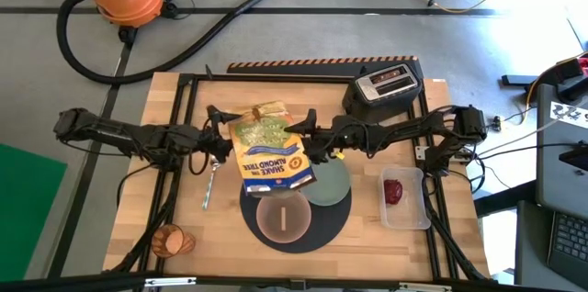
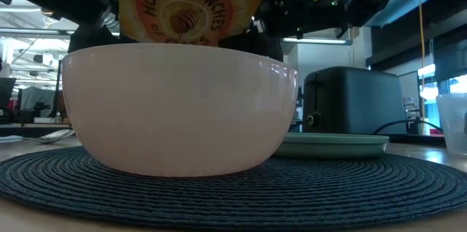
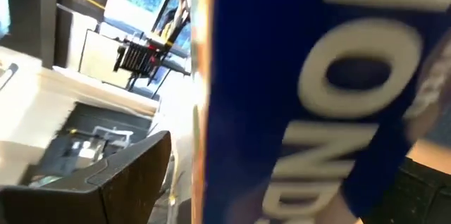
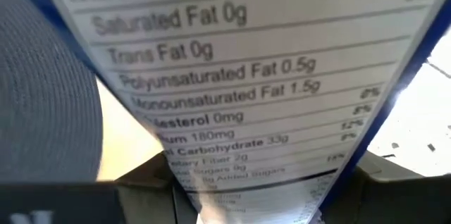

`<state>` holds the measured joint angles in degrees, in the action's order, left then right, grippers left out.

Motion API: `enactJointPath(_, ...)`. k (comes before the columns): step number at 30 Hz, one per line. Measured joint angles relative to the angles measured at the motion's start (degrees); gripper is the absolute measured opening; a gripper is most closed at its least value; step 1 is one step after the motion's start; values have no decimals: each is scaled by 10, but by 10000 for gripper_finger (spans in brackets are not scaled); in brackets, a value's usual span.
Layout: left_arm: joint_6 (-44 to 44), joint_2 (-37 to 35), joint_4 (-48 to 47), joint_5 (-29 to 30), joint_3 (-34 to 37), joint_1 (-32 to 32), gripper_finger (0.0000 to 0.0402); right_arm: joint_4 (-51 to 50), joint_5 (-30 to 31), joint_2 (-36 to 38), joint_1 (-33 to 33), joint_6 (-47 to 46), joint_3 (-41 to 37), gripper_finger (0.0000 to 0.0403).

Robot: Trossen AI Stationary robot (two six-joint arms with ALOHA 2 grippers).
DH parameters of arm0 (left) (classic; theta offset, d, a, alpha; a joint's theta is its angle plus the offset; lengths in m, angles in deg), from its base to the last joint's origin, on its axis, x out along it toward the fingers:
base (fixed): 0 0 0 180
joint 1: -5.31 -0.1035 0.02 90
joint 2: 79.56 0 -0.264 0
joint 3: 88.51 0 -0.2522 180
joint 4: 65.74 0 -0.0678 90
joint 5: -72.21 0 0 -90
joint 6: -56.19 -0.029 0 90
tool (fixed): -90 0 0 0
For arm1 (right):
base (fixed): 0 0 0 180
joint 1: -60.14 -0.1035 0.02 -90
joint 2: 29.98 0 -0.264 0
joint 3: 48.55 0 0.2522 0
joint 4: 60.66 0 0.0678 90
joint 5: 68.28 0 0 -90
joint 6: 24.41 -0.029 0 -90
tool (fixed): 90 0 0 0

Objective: Arrange a breakfast setting
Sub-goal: Pour the cereal from the yellow cereal box into the pink bowl

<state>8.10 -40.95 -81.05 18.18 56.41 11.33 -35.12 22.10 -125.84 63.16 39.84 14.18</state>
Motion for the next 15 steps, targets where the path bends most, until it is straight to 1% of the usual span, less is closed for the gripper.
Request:
enactJointPath(3, 33, 9, 37, -24, 0, 0, 380, 8, -13, 0, 6, -47, 0, 202)
enactJointPath(7, 60, 9, 86, -31, 0, 5, 380, 17, -60, 0, 27, -150, 0, 202)
enactJointPath(11, 70, 0, 117, -28, 0, 14, 380, 40, -136, 0, 53, -259, 0, 202)
enactJointPath(15, 113, -1, 117, -38, 0, 17, 380, 98, -238, 0, 79, -368, 0, 202)
